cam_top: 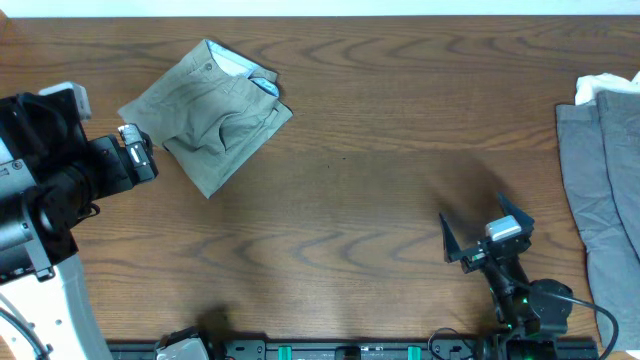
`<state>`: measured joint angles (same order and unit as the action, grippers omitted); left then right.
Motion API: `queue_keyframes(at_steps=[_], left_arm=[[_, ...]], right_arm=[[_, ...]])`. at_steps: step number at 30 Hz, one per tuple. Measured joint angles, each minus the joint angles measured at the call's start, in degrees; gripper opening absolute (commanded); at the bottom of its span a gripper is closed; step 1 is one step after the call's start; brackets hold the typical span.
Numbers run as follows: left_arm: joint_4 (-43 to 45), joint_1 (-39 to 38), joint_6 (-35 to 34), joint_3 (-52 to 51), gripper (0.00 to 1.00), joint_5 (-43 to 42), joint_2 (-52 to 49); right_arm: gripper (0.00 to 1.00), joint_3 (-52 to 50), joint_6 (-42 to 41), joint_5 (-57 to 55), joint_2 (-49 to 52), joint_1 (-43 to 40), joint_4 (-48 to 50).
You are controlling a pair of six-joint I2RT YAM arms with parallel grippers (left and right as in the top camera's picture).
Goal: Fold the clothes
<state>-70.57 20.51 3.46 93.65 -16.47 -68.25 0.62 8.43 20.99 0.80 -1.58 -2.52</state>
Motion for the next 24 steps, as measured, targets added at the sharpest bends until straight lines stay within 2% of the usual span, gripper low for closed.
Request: queue_keyframes(at_steps=[24], left_arm=[[-0.02, 0.0, 0.0, 0.0, 0.98, -0.02, 0.0]], right_arm=[[0.99, 0.0, -0.5, 0.0, -0.07, 0.0, 0.0]])
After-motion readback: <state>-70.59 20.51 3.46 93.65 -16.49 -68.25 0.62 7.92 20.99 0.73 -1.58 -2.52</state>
